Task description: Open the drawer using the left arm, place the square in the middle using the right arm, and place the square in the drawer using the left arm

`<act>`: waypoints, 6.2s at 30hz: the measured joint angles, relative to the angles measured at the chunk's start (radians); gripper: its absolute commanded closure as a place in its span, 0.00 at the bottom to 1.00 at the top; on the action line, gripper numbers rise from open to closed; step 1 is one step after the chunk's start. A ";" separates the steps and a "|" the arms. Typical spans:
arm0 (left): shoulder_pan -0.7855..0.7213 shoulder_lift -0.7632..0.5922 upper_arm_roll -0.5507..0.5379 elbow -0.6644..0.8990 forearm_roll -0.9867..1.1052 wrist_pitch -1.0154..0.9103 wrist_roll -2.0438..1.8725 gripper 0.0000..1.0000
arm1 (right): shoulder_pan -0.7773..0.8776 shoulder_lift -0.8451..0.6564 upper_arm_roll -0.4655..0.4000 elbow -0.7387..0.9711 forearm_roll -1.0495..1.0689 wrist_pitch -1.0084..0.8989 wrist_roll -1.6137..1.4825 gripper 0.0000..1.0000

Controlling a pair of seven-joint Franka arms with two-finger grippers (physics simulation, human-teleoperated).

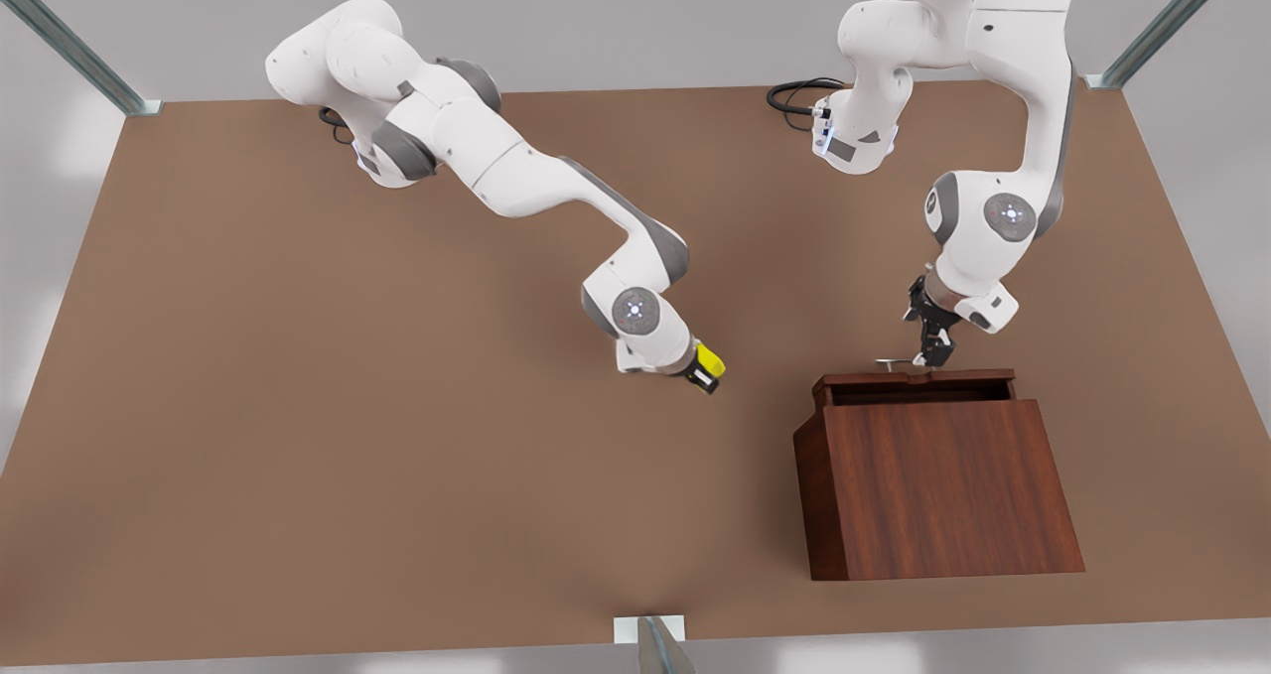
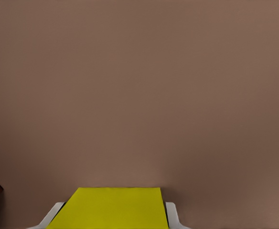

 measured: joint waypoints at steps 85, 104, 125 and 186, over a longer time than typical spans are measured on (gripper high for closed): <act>-0.317 0.731 -0.373 0.845 0.455 -0.370 1.239 0.00 | -0.784 -0.914 -0.112 -0.469 -0.256 -0.609 -1.589 0.00; -0.318 0.736 -0.373 0.772 0.475 -0.304 1.236 0.19 | -0.785 -0.914 -0.112 -0.465 -0.255 -0.609 -1.587 0.00; -0.324 0.660 -0.373 0.787 0.483 -0.369 1.228 0.27 | -0.784 -0.914 -0.112 -0.463 -0.256 -0.609 -1.589 0.00; -0.297 0.325 0.279 0.739 0.012 -0.730 2.791 0.25 | -0.785 -0.915 -0.112 -0.463 -0.259 -0.609 -1.589 0.00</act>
